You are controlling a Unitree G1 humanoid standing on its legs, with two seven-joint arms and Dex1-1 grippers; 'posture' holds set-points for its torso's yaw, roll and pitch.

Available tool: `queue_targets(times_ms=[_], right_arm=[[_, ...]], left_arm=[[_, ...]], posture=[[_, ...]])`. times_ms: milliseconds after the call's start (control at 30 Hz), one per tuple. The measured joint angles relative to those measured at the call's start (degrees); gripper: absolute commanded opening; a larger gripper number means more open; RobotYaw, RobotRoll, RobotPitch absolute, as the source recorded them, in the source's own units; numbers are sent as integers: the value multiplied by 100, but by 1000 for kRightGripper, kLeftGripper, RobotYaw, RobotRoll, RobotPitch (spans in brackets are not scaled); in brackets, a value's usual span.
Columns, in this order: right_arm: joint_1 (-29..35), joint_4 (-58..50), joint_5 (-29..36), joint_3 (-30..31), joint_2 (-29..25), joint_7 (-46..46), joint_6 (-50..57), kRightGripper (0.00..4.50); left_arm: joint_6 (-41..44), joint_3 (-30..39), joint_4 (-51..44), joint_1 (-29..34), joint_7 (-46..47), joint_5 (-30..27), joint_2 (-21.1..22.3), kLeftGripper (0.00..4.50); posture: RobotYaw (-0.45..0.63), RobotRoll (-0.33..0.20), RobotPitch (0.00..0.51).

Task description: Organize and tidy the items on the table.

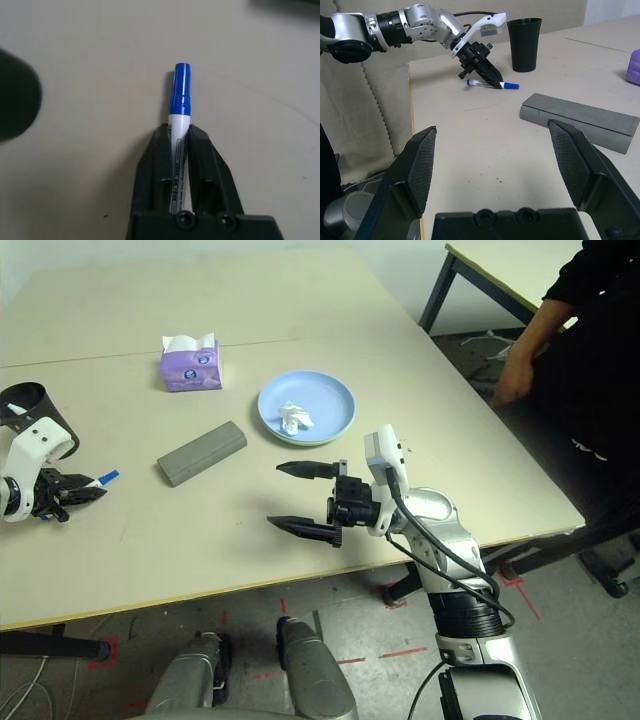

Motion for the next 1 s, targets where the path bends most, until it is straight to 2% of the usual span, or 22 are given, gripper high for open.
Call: queue_targets(times_ms=[333,467,700,833,1000], right_arm=[[-2,3,0,0,9,0,-2,4500],[-29,26,0,3,30,6,-5,4500],[-94,122,-1,10,58,11,-24,4500],[-110,234,-71,10,62,-74,-64,4500],[-211,404,-292,8,93,-369,-135,4500]], left_arm=[[-82,45,-4,3,-36,-32,-29,281],[-265,835,-158,-266,159,-690,-638,281],[-1091,2188,-375,-902,970,-1492,-1132,281],[-1601,2650,-393,-953,1455,-1645,-1240,280],[-2143,2932,-23,-1157,1907,-1649,-1147,280]], posture=[[-114,0,174],[-107,0,171],[-101,0,169],[-97,0,168],[-103,0,166]])
